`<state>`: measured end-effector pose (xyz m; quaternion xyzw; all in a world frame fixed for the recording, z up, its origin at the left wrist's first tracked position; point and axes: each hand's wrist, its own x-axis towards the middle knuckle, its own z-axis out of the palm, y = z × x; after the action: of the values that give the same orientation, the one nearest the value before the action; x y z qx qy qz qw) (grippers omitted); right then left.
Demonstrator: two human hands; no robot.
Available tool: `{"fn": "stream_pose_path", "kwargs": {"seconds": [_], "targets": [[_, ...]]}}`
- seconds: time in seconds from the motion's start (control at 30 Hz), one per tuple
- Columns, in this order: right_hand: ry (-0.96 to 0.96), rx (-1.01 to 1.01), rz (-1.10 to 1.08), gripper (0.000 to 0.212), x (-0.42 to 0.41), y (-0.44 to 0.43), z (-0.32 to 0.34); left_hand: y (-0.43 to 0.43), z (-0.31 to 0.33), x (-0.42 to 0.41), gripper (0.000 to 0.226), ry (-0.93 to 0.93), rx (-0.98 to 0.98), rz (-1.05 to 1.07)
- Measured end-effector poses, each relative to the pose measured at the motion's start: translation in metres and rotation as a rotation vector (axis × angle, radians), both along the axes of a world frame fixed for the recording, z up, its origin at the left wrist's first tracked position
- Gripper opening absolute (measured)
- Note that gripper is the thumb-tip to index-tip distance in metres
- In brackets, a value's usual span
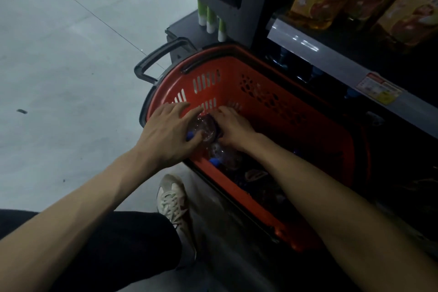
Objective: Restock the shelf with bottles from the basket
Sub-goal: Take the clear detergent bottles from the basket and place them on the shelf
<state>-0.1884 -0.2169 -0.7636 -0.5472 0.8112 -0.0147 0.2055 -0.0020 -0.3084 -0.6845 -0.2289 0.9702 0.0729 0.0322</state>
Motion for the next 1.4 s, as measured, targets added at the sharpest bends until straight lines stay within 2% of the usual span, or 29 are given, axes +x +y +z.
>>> {"fn": "stream_pose_path", "kwargs": {"seconds": [0.17,0.27,0.3,0.4,0.43,0.57,0.63,0.73,0.97,1.07,1.17,1.27,1.4], "targets": [[0.005,0.135,0.129,0.082,0.004,-0.035,-0.010,0.001,-0.003,0.000,0.067,0.021,0.003,-0.009],[-0.036,0.143,0.163,0.082,-0.002,-0.046,-0.014,0.000,-0.004,0.000,0.066,0.035,-0.022,-0.008],[-0.064,0.149,0.176,0.079,-0.003,-0.048,-0.012,0.001,-0.004,-0.001,0.066,0.036,-0.026,-0.018],[-0.061,0.232,0.216,0.051,-0.004,-0.053,-0.006,0.003,-0.003,-0.002,0.066,0.036,-0.028,-0.022],[-0.080,0.224,0.225,0.050,-0.003,-0.053,-0.008,0.003,-0.003,-0.003,0.065,0.043,-0.020,-0.013],[-0.119,0.095,0.288,0.084,-0.009,-0.058,-0.030,0.005,-0.007,-0.002,0.062,0.093,0.002,0.034],[-0.128,0.106,0.303,0.089,-0.021,-0.065,-0.059,0.005,-0.009,-0.002,0.061,0.108,0.012,0.050],[-0.063,0.126,0.285,0.100,-0.006,-0.059,-0.044,0.004,-0.013,-0.003,0.061,0.120,0.012,0.079],[0.052,-0.036,0.316,0.096,0.004,-0.050,-0.046,0.008,-0.014,-0.004,0.060,0.145,0.010,0.131],[0.007,-0.131,0.202,0.081,0.000,-0.040,-0.043,0.009,-0.014,-0.003,0.063,0.196,0.044,0.143],[-0.185,-0.350,-0.110,0.070,-0.010,-0.020,-0.041,0.011,-0.014,-0.002,0.071,0.262,0.085,0.151],[-0.338,-0.467,-0.413,0.078,-0.015,-0.005,-0.038,0.015,-0.011,-0.002,0.078,0.300,0.098,0.162],[-0.439,-0.583,-0.592,0.086,-0.011,0.002,-0.027,0.017,-0.008,-0.004,0.082,0.308,0.120,0.155]]}}
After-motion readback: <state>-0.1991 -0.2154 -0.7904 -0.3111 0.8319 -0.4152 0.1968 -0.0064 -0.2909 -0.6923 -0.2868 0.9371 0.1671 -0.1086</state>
